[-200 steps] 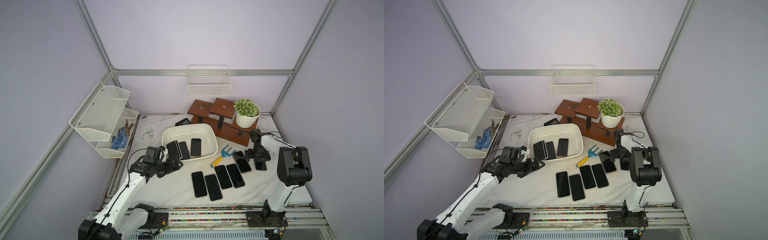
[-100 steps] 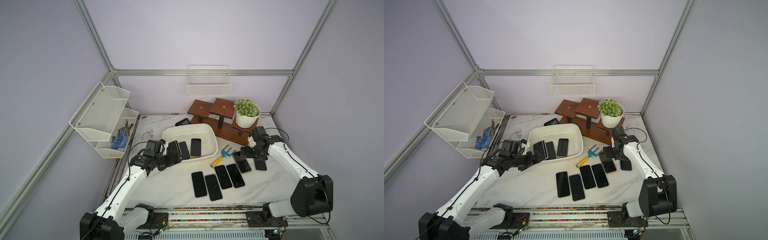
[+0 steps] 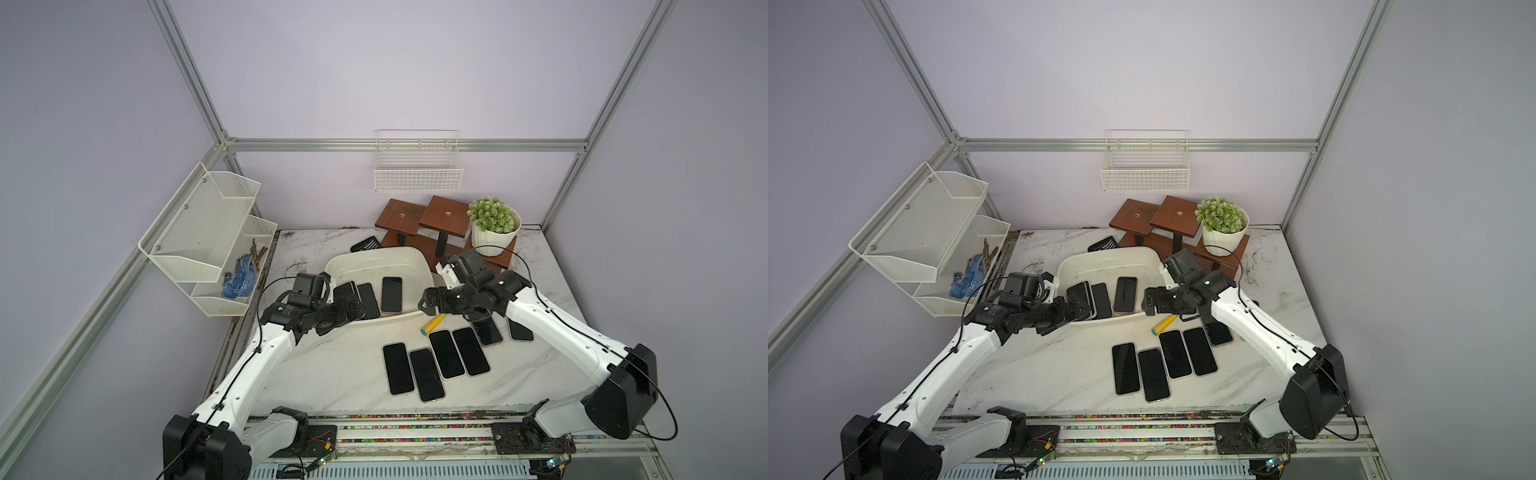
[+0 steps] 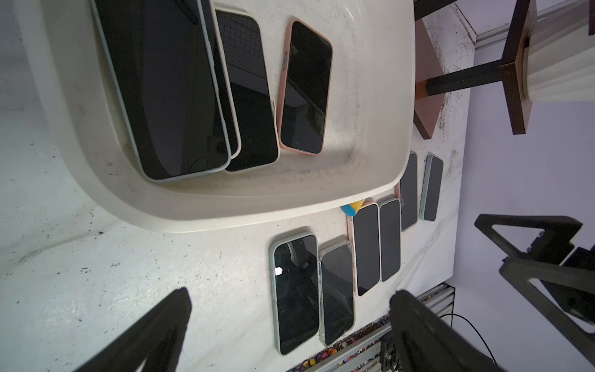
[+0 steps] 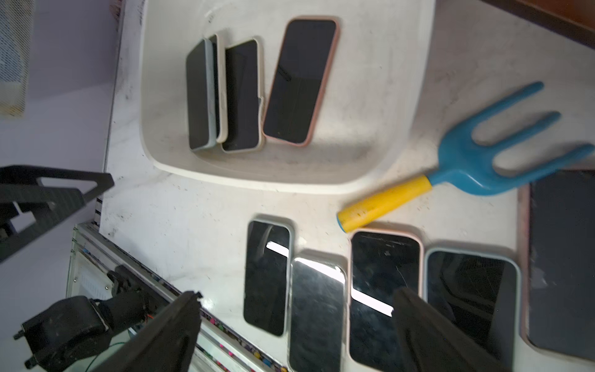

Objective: Take the phone out of the storage box
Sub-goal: Pick up the phone from the storage box.

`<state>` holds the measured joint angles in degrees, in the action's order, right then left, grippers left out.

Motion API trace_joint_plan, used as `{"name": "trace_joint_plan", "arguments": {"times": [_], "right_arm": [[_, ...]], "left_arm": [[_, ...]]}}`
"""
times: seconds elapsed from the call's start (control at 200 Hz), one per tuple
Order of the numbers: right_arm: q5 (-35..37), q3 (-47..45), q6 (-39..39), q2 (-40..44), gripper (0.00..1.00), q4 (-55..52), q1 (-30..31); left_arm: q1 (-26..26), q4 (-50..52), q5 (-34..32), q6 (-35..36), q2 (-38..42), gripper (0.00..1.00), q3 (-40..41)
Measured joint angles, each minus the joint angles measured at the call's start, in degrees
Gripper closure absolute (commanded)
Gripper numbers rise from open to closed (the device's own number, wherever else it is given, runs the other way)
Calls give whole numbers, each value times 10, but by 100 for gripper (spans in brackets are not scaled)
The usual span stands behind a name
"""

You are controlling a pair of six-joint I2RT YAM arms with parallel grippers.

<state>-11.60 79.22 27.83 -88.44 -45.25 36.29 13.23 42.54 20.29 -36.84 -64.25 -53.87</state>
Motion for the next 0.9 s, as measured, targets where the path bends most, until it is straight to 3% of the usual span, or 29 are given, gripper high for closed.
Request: {"name": "trace_joint_plan", "arguments": {"times": [0.36,0.9], "right_arm": [[85,262,67,-297,0,-7,68],[186,390,94,-452,0,-32,76]], "left_arm": [[-1,39,-29,0,89,0,8],[-1,98,-54,0,145,0,37]]}}
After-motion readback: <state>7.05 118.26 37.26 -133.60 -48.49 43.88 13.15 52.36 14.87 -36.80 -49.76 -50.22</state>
